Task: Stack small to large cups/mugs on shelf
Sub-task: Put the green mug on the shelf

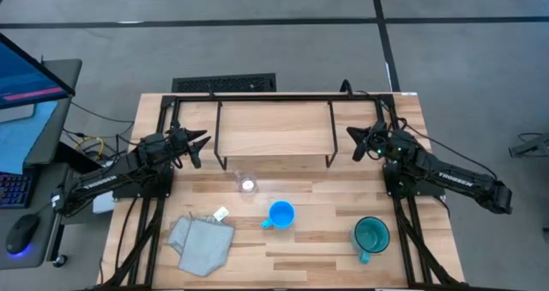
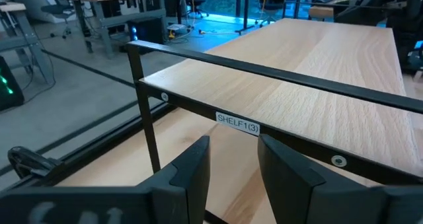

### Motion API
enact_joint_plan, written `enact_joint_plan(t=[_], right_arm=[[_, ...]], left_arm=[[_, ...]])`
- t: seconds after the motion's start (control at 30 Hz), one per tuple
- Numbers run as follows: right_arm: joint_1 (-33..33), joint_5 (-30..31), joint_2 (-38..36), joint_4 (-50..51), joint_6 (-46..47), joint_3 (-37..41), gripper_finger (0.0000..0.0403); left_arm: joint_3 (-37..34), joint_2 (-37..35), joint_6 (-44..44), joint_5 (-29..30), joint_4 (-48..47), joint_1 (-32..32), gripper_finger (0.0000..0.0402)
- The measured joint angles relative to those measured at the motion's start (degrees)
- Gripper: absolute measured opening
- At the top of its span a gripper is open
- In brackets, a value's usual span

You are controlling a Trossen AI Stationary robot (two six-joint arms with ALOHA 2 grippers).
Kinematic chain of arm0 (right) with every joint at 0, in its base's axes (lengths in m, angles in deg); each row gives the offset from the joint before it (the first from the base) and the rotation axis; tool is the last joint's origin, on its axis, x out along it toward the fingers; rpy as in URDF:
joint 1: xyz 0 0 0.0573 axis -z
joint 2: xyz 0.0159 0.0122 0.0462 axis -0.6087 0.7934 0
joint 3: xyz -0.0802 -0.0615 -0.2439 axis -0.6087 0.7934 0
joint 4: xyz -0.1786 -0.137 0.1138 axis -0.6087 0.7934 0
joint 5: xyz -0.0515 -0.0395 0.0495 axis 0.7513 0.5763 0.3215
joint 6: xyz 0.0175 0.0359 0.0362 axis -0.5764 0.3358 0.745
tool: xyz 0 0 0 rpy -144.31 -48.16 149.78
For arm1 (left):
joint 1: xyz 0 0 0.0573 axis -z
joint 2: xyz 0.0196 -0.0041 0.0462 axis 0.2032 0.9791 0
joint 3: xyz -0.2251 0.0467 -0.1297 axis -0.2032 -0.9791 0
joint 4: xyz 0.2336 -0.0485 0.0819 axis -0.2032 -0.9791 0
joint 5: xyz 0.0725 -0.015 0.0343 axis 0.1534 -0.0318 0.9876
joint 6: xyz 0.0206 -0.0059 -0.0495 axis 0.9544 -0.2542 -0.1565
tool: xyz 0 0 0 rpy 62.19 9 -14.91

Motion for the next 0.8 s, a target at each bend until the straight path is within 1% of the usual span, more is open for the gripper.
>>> enact_joint_plan(t=[0.13, 0.3, 0.37, 0.5, 0.57, 0.63, 0.7, 0.8], right_arm=[[0.0, -1.28, -0.02, -3.18, -0.07, 0.0, 0.0099], [0.0, -1.35, 0.0, -5.33, 0.81, -0.92, 0.0166], [0.0, -1.36, -0.06, -7.52, 4.23, -1.49, 0.0186], [0.0, -1.35, -0.02, -12.36, 15.83, -2.65, 0.0214], [0.0, -1.35, -0.02, -15.67, 17.6, -3.07, 0.0221], [0.0, -2.6, -0.02, -18.76, 16.2, -3.57, 0.0223], [-0.29, -6.64, -0.02, -19.7, 11.78, -5.24, 0.0223], [-1.53, -13.29, -0.02, -16.21, 3.79, -10.17, 0.022]], left_arm=[[0.0, 0.0, 0.0, 0.0, 0.0, 0.0, 0.0119], [0.0, -0.01, 0.0, 0.0, -0.01, 0.0, 0.0119], [0.0, -0.01, 0.0, 0.0, -0.01, 0.0, 0.0119], [0.0, 0.01, -0.02, 0.0, -0.01, 0.0, 0.0119], [0.0, 0.01, -0.01, 0.0, -0.01, 0.0, 0.0119], [0.0, -0.01, -0.02, 0.0, -0.01, 0.0, 0.0119], [0.0, 0.0, -0.02, 0.0, -0.01, 0.0, 0.0119], [0.0, 0.0, -0.02, 0.0, -0.01, 0.0, 0.0119]])
